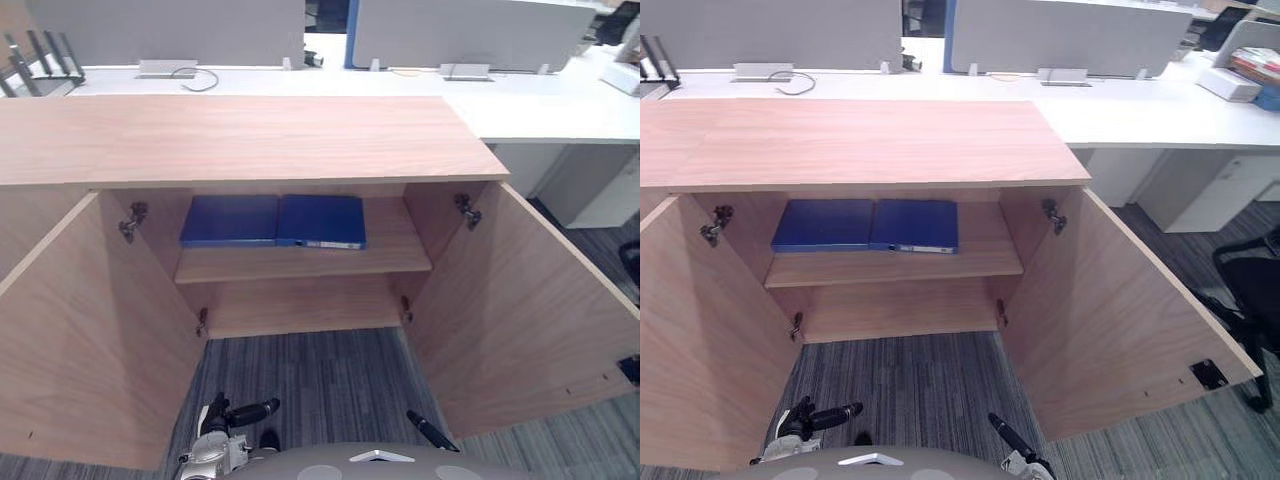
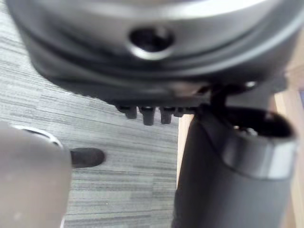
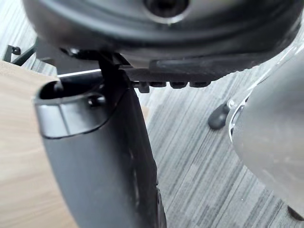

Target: Walk over to the cabinet, pick up the folder, carry it to the office cabinet, place the folder inside the office cabinet, then close the office cabinet door

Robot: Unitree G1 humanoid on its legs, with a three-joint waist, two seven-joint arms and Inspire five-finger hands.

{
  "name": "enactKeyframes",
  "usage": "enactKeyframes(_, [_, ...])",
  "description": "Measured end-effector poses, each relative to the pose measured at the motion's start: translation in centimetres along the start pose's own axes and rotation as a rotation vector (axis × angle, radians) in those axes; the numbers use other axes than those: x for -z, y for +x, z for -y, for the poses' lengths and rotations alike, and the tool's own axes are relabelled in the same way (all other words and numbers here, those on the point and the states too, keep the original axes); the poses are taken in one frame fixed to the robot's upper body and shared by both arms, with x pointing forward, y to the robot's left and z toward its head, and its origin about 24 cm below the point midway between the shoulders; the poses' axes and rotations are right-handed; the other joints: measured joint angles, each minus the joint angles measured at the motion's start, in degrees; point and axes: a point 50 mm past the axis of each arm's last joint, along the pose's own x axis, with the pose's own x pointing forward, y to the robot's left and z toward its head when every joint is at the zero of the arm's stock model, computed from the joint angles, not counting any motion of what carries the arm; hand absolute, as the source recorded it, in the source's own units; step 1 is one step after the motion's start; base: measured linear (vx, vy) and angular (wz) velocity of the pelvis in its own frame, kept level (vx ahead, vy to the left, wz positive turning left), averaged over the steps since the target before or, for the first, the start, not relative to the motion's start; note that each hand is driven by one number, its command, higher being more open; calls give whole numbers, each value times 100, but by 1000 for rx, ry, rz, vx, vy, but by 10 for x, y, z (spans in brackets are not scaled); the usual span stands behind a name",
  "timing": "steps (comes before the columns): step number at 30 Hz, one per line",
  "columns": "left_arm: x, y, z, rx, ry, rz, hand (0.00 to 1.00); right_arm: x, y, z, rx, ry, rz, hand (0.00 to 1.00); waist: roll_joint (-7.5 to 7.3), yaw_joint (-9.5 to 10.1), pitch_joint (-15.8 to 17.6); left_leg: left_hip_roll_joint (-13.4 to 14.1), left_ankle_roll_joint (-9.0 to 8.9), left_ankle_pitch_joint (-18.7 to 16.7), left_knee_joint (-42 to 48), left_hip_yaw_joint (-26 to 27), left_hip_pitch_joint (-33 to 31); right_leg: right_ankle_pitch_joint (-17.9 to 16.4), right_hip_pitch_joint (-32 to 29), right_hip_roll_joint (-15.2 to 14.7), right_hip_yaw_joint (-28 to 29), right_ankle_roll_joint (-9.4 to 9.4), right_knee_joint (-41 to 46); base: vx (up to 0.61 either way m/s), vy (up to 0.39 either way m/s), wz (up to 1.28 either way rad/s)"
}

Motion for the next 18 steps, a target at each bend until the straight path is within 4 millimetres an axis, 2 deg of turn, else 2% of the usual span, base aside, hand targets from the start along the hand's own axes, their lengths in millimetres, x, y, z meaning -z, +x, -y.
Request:
enactKeyframes(3, [0,0,0,-3,-13,0,100,1,0,2,5,2,-1,100,3,-3,21,35,-34,-140,28,312,127,-42,-112,11,334,-68,67,50,13,-53])
enactKeyframes(4, [0,0,-2,-12,-37,-2,100,0,0,2,2,2,2,100,-8,-3,39,59,-52,-274,169,414,113,-71,-197,17,493,-115,146,74,27,-90])
enactKeyframes(5, [-1,1,-5,-32,-85,-3,100,0,0,-1,-7,-3,7,100,-51,25,84,121,-106,-637,665,463,-16,-96,-318,38,776,-154,249,83,22,-133])
enactKeyframes(6, [0,1,-5,-53,-138,-10,100,-4,0,-2,-17,-14,17,100,-34,118,89,123,-120,-1148,1406,75,-310,-100,-517,123,1126,-163,356,67,11,-144])
enactKeyframes(7, [0,1,-5,-61,-163,-13,100,-7,0,-3,-22,-23,27,100,-34,171,90,118,-124,-1395,1792,-165,-468,-97,-611,201,1320,-158,405,77,45,-163])
enactKeyframes(8, [0,0,-4,-71,-199,-15,100,-13,1,-5,-32,-44,48,100,112,146,100,132,-20,-1741,2555,-855,-774,-34,-745,326,1643,-58,482,72,56,-135])
enactKeyframes(9, [0,0,-2,-70,-223,-14,100,-14,1,-5,-36,-79,58,100,137,154,103,89,-31,-1866,2824,-1330,-893,-21,-825,401,1824,-36,514,107,57,-118])
enactKeyframes(11, [-1,0,0,-70,-237,-10,100,-17,1,-7,-52,-138,73,100,188,133,117,42,-96,-2131,3042,-1822,-962,3,-904,463,2037,5,555,115,81,-74])
enactKeyframes(13, [-2,0,0,-66,-236,-5,100,-17,1,-8,-60,-157,77,100,167,119,117,9,-86,-2233,2937,-1816,-937,15,-1046,479,2021,25,668,55,81,-44])
enactKeyframes(18, [0,-1,0,-51,-239,-7,100,-17,0,-10,-97,-217,86,100,123,177,127,-132,48,-2200,2603,-1133,-619,127,-1291,260,2238,157,897,1,82,-55])
